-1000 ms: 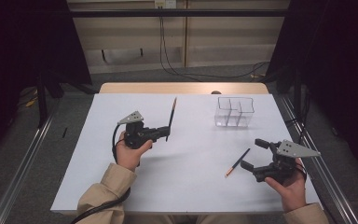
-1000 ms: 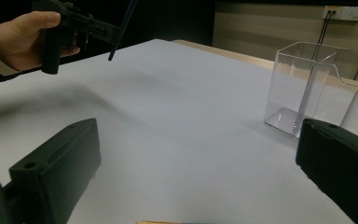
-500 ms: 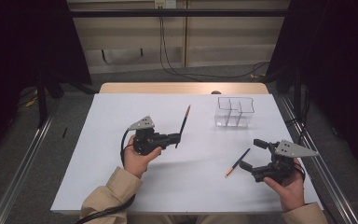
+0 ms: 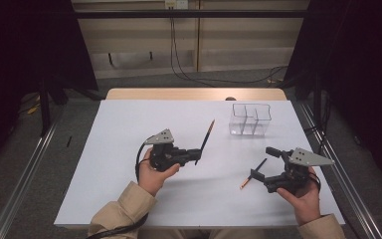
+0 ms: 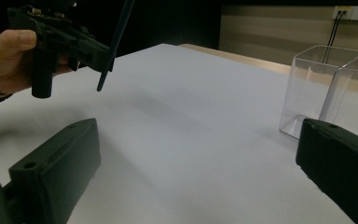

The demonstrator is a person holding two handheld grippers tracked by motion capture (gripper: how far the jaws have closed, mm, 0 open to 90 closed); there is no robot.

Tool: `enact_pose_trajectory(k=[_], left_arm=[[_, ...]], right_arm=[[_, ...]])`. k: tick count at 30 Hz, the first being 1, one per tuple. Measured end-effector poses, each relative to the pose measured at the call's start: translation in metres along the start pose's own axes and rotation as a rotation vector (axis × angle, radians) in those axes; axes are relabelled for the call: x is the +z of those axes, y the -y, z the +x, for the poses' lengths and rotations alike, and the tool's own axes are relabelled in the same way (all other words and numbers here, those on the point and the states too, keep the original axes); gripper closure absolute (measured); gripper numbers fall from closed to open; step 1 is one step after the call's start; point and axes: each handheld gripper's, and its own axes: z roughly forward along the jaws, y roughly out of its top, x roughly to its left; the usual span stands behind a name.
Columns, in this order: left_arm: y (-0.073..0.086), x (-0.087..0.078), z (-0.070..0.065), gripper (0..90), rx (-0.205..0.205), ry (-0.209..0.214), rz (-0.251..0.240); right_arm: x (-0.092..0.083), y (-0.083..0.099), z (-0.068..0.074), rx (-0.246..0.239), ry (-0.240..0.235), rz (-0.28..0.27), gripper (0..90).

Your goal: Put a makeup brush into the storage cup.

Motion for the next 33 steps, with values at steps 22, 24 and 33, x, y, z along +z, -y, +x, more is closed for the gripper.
enact_pose_trajectory(k=[22, 24, 33], left_arm=[[0.004, 0.007, -0.003, 85.2, 0.015, 0.02, 0.02], [0.005, 0.007, -0.003, 85.2, 0.013, 0.022, 0.018], [0.005, 0.012, -0.006, 85.2, 0.025, 0.029, 0.018]], right_arm=[[0.033, -0.021, 0.011, 0.096, -0.041, -0.024, 0.0], [0.037, -0.022, 0.012, 0.1, -0.048, -0.024, 0.0], [0.055, -0.029, 0.022, 0.104, -0.094, -0.018, 4.2]])
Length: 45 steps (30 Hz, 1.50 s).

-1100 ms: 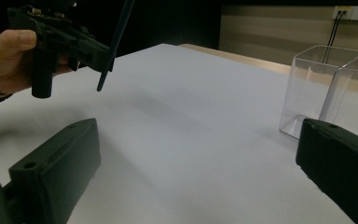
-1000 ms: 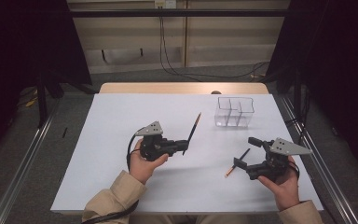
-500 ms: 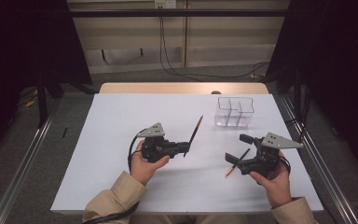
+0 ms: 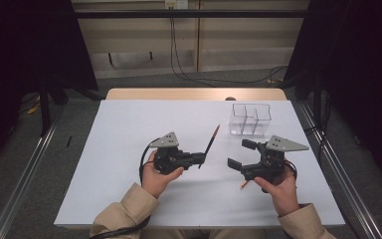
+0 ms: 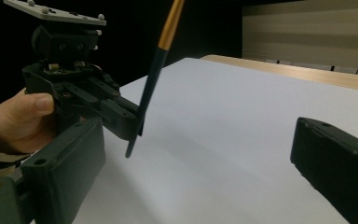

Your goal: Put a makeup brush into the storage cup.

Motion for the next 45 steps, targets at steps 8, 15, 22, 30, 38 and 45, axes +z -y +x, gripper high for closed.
enact_pose_trajectory(k=[8, 15, 22, 30, 38, 45], left_arm=[[0.001, 0.003, -0.001, 85.2, 0.002, 0.005, 0.004], [0.002, 0.003, -0.002, 85.1, 0.01, 0.006, 0.008], [0.003, 0.007, -0.004, 85.1, 0.002, 0.019, 0.007], [0.004, 0.01, -0.005, 85.2, 0.011, 0.029, 0.019], [0.005, 0.01, -0.005, 85.1, 0.001, 0.029, 0.011], [0.004, 0.009, -0.006, 85.1, 0.003, 0.026, -0.001]], right_arm=[[0.019, -0.004, 0.008, -0.008, -0.06, -0.011, 21.4], [0.03, -0.003, 0.012, -0.003, -0.086, -0.015, 37.6], [0.035, 0.0, 0.011, 0.026, -0.107, -0.005, 53.4], [0.041, 0.001, 0.011, 0.069, -0.117, 0.002, 66.4], [0.043, 0.0, 0.011, 0.072, -0.121, -0.002, 73.4], [0.041, 0.0, 0.011, 0.083, -0.118, -0.012, 78.8]])
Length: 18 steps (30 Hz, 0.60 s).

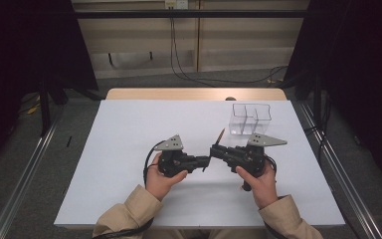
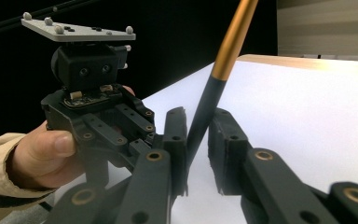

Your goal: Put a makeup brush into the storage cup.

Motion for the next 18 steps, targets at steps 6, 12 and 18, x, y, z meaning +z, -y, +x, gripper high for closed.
enact_pose_trajectory(k=[6, 12, 18], left_arm=[[0.0014, 0.0039, -0.0016, 85.5, -0.002, 0.004, 0.001], [0.0015, 0.0036, -0.0014, 85.4, -0.007, 0.01, -0.008], [0.0014, 0.0036, -0.0016, 85.3, -0.015, 0.015, -0.018]], right_arm=[[0.0007, 0.0008, 0.0001, 0.052, -0.022, -0.004, 83.4], [0.0015, 0.0008, 0.001, 0.064, -0.026, -0.015, 83.8], [0.0021, 0.0004, 0.003, 0.054, -0.021, -0.023, 83.9]])
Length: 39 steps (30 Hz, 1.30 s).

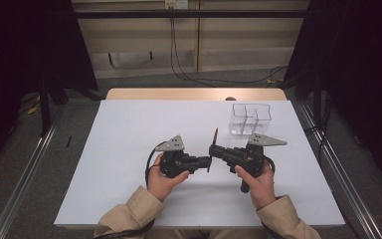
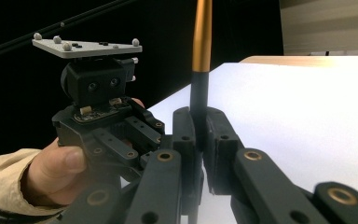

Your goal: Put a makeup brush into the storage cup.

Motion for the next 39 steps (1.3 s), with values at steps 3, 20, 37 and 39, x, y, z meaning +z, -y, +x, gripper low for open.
enact_pose_trajectory(k=[3, 20, 37, 39], left_arm=[[0.0, 0.0, 0.0, 85.1, -0.006, 0.0, 0.001], [-0.002, -0.001, 0.0, 73.6, -0.017, 0.012, -0.025], [-0.005, -0.02, 0.006, 46.2, 0.024, -0.03, -0.081], [-0.005, -0.021, 0.007, 43.8, 0.025, -0.028, -0.077]], right_arm=[[0.001, 0.0, 0.0, -0.001, -0.003, -0.001, 83.9], [-0.004, -0.002, -0.002, -0.012, 0.002, -0.017, 83.9], [-0.012, -0.006, -0.003, -0.034, 0.013, -0.027, 83.9], [-0.012, -0.006, -0.003, -0.037, 0.012, -0.028, 83.9]])
